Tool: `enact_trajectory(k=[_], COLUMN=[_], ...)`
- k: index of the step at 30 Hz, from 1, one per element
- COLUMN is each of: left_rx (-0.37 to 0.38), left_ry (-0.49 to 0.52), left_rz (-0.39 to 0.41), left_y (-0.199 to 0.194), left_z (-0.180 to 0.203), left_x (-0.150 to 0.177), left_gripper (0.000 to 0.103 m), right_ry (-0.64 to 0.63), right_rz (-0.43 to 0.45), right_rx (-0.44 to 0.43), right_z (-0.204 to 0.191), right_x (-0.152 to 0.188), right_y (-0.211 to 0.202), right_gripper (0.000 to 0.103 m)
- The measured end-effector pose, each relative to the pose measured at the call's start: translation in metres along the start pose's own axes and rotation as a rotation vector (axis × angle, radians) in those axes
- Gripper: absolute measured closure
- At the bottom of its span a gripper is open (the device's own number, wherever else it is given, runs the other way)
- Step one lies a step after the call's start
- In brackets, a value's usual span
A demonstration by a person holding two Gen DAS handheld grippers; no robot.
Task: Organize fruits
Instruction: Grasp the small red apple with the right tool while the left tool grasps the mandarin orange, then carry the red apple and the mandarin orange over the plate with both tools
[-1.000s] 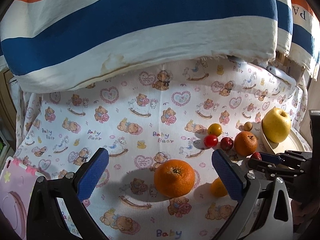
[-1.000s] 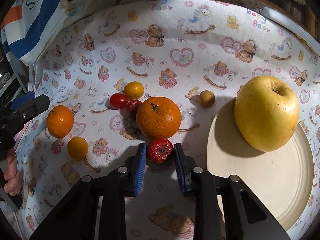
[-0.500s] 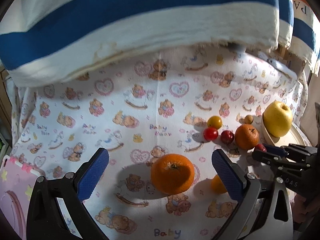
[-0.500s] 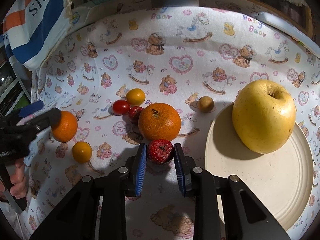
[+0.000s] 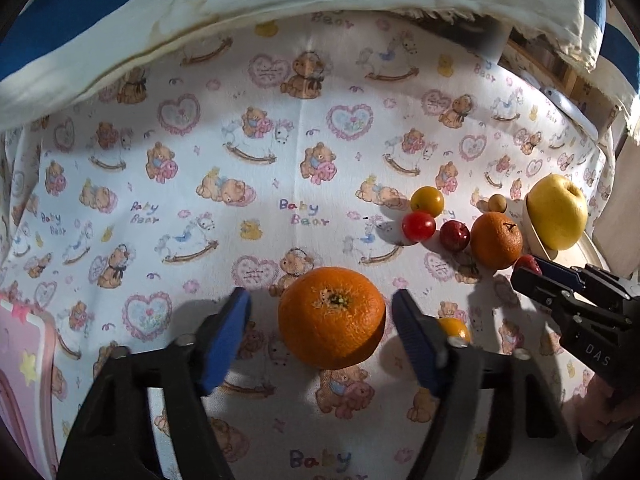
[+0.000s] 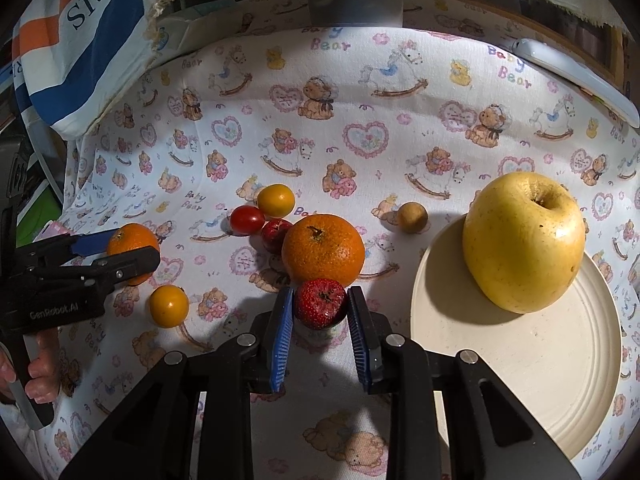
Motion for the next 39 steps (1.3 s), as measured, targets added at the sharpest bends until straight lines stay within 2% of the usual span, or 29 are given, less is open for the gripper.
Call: enact_trajectory(k=[3, 7, 12, 19, 22, 25, 33, 39], left_rx=[0.03, -0.001, -0.007, -0.01, -0.024, -0.039, 0.028, 0.048], left_ry=[-0.006, 0.03, 0.052, 0.06, 0.094, 0.138, 0.12, 0.121], left_rz=[-0.005, 0.03, 0.111, 0.204, 0.266, 0.317, 0.338, 0.336], left_y=[-0.001, -0.007, -0.027, -0.058, -0.077, -0.094, -0.114, -0.121], left_z=[0.003, 0.004, 0.007, 0.012, 0.021, 0.028, 0.047, 0.063], left_x=[-0.001, -0.006, -0.023, -0.042, -0.05, -0.059, -0.069, -0.069], left_gripper=[0.053, 0.053, 0.053, 0.053, 0.053, 0.053, 0.053, 0.053], right_ry=[-0.001, -0.005, -0.021, -0.063, -0.049, -0.049, -0.01, 0.038], right_rz=[-0.001, 0.004, 0.028, 0.152, 0.161, 0.188, 0.259, 0.304], right_rx=[0.0, 0.001, 0.0, -0.029, -0.056, -0.045, -0.072, -0.014], right_z=[0.0, 0.0, -0.002, -0.013, -0.015, -0.013, -0.002, 0.031], right_x=[0.0, -0.001, -0.004, -0.018, -0.023, -0.032, -0.05, -0.052], right_y=[0.0, -0.001, -0.005, -0.027, -0.032, -0.042, -0.087, -0.118], right_gripper=[0.075, 0.075, 0.075, 0.075, 0.075, 0.075, 0.075, 0.075])
Point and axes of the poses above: each gripper's, at about its wrist camera, not at the fingertips, and y roughly the way its jaws point, z to its right, x to its underside, the point moved 7 cm from there along y, roughly the way its jaws point, and after that the axes turned 14 degrees about z, right-handed, at the moved point
